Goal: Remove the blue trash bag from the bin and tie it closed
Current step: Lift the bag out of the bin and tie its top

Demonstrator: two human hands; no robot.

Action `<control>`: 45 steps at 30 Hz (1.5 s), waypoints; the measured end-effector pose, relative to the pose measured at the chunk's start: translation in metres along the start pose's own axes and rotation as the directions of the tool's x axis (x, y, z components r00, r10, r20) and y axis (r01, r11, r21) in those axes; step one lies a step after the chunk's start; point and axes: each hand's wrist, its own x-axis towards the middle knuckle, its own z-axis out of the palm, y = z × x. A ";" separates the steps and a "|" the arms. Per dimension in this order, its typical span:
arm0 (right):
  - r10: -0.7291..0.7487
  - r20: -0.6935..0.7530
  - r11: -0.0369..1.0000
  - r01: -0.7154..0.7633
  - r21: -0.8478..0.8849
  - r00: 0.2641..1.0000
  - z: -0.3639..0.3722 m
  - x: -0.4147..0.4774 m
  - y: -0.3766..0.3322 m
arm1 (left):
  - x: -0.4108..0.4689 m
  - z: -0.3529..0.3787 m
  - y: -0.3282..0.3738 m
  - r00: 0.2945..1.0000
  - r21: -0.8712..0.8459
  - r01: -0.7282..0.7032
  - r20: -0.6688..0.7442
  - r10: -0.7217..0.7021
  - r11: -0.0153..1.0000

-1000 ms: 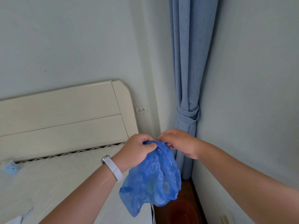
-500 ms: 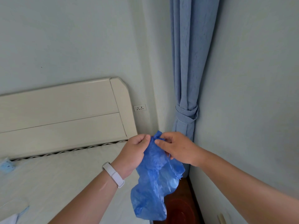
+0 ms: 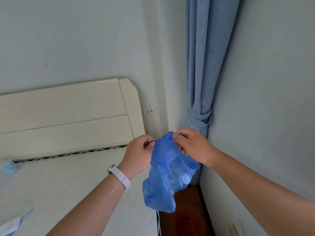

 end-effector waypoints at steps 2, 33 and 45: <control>0.044 -0.048 0.998 -0.042 0.044 0.998 -0.007 0.002 0.001 | 0.002 -0.004 -0.008 1.000 0.054 0.015 -0.027 -0.013 0.998; -0.152 -0.023 0.897 0.128 -0.423 0.988 -0.014 0.005 0.009 | 0.018 0.010 -0.006 0.988 -0.316 0.148 0.013 -0.152 0.937; -0.100 0.013 0.995 0.099 0.025 0.995 0.008 0.018 -0.022 | 0.008 0.020 0.010 0.998 -0.500 -0.012 0.041 0.037 0.866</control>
